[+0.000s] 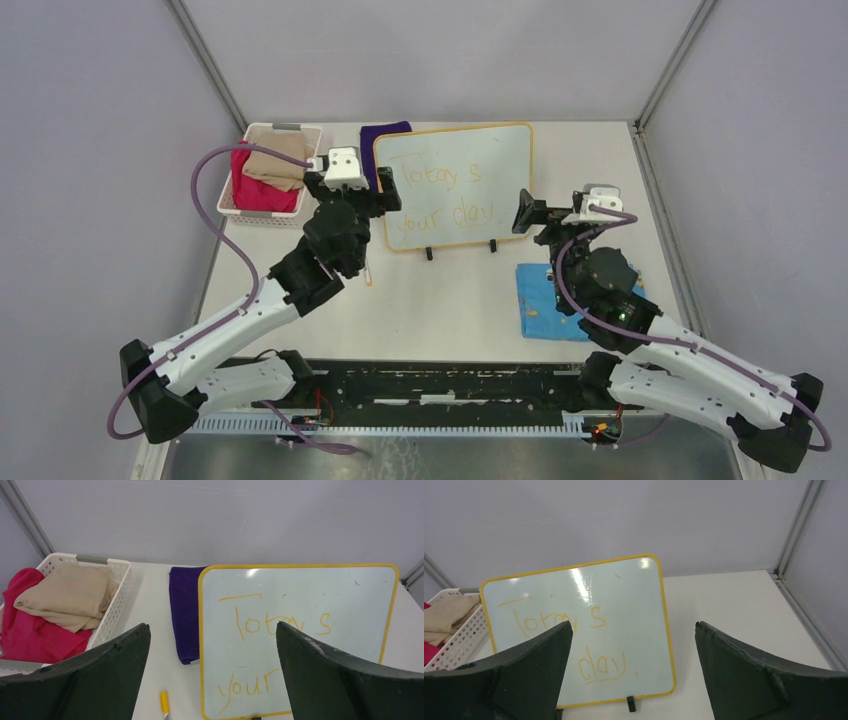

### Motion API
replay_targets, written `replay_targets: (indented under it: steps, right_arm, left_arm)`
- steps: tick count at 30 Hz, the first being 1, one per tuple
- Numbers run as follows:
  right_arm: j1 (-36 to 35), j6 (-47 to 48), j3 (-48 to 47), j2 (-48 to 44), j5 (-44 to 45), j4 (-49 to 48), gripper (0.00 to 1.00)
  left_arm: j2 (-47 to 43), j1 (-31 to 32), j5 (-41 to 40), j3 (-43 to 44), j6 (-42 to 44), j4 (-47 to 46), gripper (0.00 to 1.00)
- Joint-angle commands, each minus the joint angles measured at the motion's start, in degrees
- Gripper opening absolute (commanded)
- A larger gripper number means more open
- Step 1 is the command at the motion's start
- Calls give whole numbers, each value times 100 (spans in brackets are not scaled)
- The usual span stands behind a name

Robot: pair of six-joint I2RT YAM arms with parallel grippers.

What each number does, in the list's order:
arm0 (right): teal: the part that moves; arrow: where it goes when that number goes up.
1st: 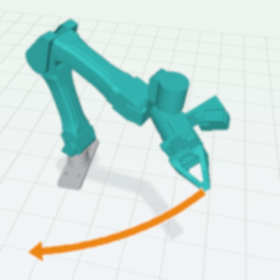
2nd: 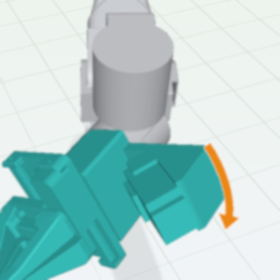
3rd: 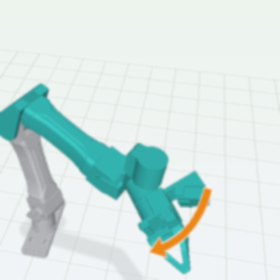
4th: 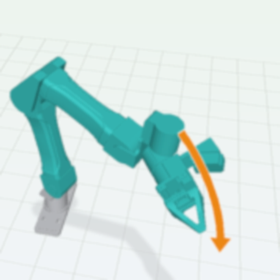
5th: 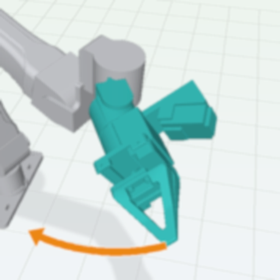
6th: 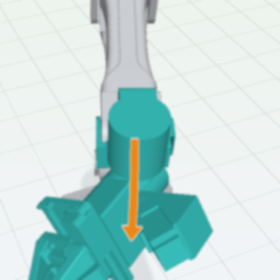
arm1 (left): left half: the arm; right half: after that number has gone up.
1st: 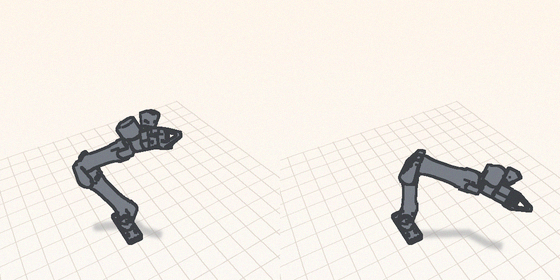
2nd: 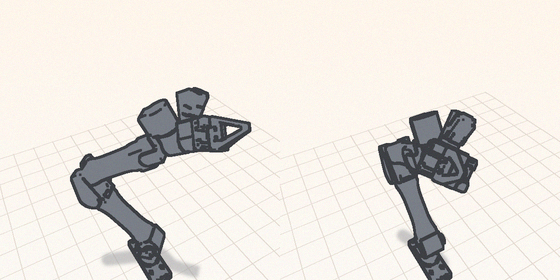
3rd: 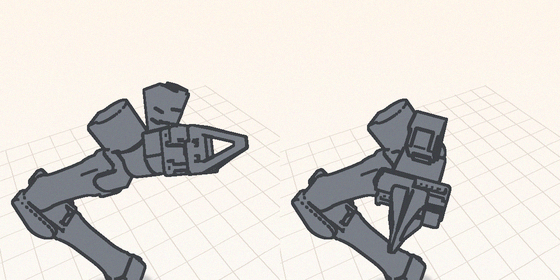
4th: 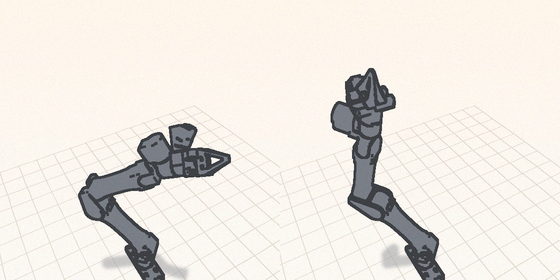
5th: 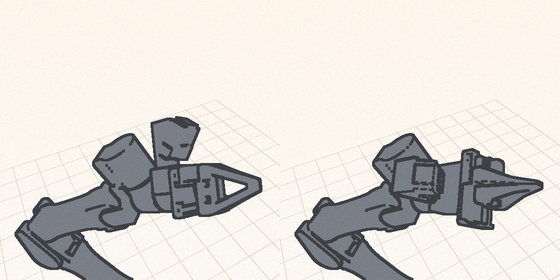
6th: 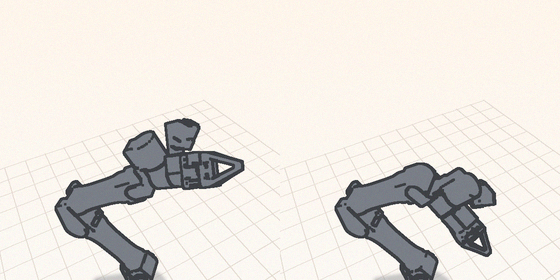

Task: Write a sentence on the whiteboard
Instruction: Reset both arms

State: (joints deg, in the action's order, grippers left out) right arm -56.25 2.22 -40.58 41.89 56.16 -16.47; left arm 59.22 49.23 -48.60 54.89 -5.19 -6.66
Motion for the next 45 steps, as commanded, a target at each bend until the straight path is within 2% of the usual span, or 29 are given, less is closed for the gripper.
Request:
replay_targets:
  steps: [1, 3, 6, 10, 17, 34, 45]
  right_arm:
    - [328, -1288, -929, 567, -712, 1409, 98]
    - [517, -1455, -1065, 689, -960, 1601, 98]
    - [715, -1490, -827, 558, -990, 1327, 98]
    - [764, -1207, -298, 247, -720, 651, 98]
    - [772, -934, 41, 192, -317, 311, 98]
    - [766, -344, 423, -66, -879, -474, 98]
    - [769, -340, 603, -129, -913, -626, 98]
  left_arm:
    - [-86, 81, -255, -31, 415, -529, 100]
    - [-72, 124, -255, -40, 439, -543, 100]
    - [-72, 169, -255, -52, 448, -556, 100]
    - [-86, 215, -250, -113, 483, -640, 100]
    - [-69, 292, -194, -167, 484, -695, 100]
    - [-200, 495, -101, -234, 644, -778, 100]
    - [-237, 533, -66, -190, 607, -688, 100]
